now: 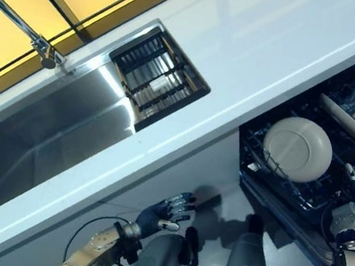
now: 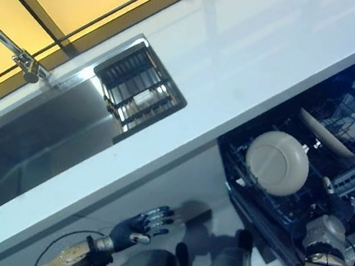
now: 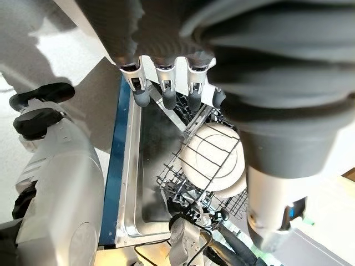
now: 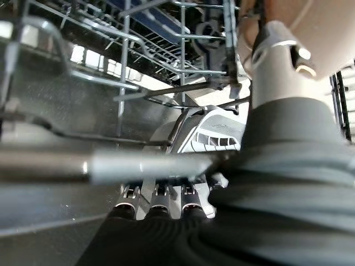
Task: Pick up plates and place into dishwasher.
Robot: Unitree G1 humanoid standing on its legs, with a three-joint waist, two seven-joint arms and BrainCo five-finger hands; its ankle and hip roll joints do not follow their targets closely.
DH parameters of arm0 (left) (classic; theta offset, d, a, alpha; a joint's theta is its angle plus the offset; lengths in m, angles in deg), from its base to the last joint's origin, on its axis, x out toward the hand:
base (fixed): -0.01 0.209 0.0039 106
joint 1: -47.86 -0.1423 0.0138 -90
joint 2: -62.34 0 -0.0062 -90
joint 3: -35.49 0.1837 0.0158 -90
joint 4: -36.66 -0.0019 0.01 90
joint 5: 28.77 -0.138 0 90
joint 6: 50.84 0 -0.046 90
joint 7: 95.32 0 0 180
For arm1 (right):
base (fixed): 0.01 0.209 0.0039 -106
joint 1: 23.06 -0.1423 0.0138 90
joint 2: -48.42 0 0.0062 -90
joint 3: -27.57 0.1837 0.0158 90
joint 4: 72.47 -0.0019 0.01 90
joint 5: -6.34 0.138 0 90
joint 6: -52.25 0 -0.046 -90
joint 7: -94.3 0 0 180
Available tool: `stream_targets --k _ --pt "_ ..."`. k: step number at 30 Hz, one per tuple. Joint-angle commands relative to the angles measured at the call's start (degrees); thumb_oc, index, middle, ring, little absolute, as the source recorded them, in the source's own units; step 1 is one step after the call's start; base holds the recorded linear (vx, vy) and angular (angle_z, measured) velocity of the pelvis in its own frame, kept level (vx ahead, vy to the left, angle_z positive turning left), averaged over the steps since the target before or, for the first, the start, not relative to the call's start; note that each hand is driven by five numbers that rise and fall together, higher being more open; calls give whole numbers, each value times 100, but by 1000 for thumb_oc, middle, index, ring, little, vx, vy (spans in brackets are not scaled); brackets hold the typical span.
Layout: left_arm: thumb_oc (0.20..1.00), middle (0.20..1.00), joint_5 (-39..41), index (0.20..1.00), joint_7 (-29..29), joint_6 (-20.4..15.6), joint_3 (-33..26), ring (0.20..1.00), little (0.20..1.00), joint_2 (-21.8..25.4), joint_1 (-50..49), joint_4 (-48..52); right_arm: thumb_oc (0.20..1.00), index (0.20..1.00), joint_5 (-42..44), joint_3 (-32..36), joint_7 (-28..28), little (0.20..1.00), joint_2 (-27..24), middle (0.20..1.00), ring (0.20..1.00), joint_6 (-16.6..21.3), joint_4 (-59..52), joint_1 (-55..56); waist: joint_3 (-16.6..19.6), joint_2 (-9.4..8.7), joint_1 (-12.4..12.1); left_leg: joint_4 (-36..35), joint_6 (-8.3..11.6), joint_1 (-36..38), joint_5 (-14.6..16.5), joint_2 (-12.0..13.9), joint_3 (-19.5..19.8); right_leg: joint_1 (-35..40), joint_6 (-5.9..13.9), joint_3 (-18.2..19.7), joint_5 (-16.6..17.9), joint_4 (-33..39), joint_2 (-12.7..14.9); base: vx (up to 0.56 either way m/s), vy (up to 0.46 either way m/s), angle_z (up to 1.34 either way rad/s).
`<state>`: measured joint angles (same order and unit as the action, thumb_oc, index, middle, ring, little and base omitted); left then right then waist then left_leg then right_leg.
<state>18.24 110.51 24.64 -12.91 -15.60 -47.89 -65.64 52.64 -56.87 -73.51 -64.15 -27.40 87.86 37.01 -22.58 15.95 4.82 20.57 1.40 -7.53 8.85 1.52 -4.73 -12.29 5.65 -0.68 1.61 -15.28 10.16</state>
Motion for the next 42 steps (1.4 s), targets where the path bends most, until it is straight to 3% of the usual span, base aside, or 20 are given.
stream_targets --k 1,10,18,22,29,42 --pt "1000 1000 166 1000 -38 -301 -29 1000 1000 208 -121 491 1000 1000 -434 -501 -139 1000 -27 1000 1000 190 -444 -904 145 -238 -337 185 513 -667 -574 652 569 239 -105 -21 -558 -288 -4 0 -37 6" --pt "1000 1000 128 1000 -203 -319 9 1000 1000 302 -53 519 1000 1000 -710 -711 -139 1000 -27 1000 1000 -64 -449 -1298 101 -387 -481 158 507 -692 -621 677 688 282 -100 -52 -511 -241 -78 4 -27 4" --pt "1000 1000 77 1000 -315 -339 -37 1000 1000 427 25 627 1000 1000 -195 -716 -318 1000 12 1000 1000 -78 -240 -1544 44 -482 -651 110 496 -731 -684 669 842 316 -121 -126 -495 -225 -129 -3 -29 8" --pt "1000 1000 61 1000 -365 -302 -70 1000 1000 493 58 736 1000 1000 512 -611 -711 1000 16 1000 1000 -180 -123 -1631 29 -499 -726 115 503 -761 -707 669 885 325 -129 -189 -474 -211 -143 -15 -36 12" --pt "1000 1000 114 1000 -339 -161 -276 1000 1000 521 92 854 1000 1000 2855 -156 -2060 1000 353 1000 1000 -439 -279 -1495 40 -545 -813 117 520 -802 -724 689 904 349 -130 -293 -452 -181 -158 0 -29 9" --pt "1000 1000 76 1000 -353 -43 -311 1000 1000 691 24 1101 1000 1000 4124 392 -1897 1000 339 1000 1000 -492 -158 -1506 130 -474 -877 23 509 -771 -772 661 869 409 -93 -368 -381 -75 -89 -1 -2 1"
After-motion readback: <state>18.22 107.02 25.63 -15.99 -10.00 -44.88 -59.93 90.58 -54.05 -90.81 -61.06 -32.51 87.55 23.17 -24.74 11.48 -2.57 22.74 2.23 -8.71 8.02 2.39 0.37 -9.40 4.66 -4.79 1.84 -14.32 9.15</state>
